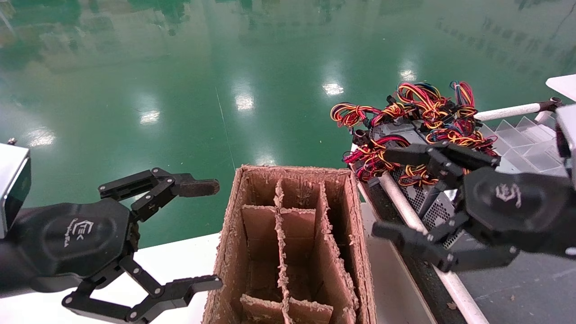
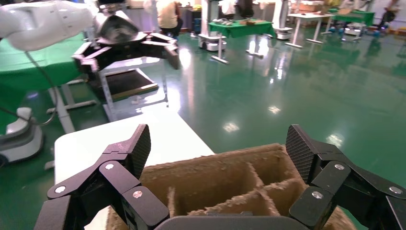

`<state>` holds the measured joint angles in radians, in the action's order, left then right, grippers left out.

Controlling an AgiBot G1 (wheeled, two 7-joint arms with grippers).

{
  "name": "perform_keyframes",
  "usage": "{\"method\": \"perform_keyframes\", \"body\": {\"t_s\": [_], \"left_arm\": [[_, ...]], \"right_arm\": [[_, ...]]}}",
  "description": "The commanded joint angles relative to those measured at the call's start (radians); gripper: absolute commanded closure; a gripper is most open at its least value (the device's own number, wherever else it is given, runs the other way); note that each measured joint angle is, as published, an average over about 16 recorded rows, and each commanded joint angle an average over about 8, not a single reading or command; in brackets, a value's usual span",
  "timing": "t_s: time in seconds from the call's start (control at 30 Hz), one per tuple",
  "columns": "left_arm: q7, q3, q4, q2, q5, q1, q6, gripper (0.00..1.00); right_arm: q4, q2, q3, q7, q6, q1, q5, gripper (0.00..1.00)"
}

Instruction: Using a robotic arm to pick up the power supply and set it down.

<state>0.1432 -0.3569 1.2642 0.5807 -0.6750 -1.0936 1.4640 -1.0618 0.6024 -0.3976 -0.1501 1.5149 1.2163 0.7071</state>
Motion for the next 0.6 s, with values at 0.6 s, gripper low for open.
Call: {"method": "perform_keyframes", "body": {"t_s": [0.6], "left_arm": [[0.0,0.0,0.0,0.0,0.0,0.0,0.0,0.0]], "right_arm": [[-0.256,0.01,0.136,-0.042,-0.021,-0.164,0.027,0.0]]}}
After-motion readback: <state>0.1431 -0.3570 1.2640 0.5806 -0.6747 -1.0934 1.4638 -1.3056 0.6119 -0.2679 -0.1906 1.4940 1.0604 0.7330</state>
